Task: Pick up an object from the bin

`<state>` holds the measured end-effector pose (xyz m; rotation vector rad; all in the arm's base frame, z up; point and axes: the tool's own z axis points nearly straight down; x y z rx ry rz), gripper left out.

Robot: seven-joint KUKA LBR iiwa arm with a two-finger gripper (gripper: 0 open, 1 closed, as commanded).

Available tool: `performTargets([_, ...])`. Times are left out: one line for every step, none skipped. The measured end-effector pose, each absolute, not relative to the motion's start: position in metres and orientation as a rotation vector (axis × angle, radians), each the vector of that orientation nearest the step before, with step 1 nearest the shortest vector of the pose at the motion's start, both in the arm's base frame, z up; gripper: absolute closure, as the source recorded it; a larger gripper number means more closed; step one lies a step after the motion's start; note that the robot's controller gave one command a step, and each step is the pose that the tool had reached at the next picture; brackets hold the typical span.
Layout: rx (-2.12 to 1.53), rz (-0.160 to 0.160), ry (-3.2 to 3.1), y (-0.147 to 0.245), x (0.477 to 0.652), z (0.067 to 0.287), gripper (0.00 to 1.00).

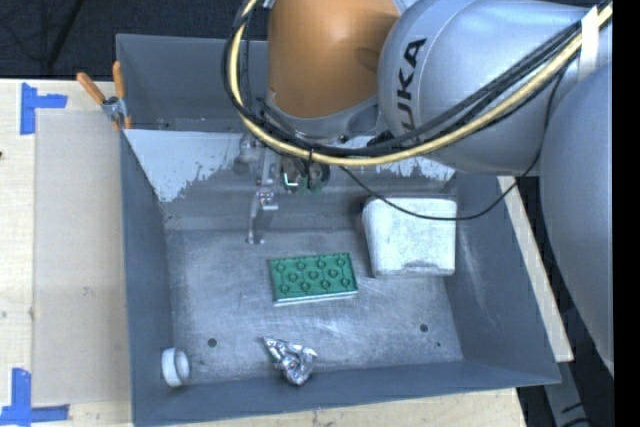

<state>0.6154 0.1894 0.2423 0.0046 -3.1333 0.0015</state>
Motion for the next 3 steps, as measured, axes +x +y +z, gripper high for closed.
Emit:
performTargets([0.042, 0.007, -3.13, 0.135, 0.581, 0.163, 0.0])
performTargets([0.15, -0.001, -3.136, 0.083, 0.568, 0.073, 0.0])
performTargets([0.15, -0.002, -3.14, 0.084, 0.57, 0.077, 1.0])
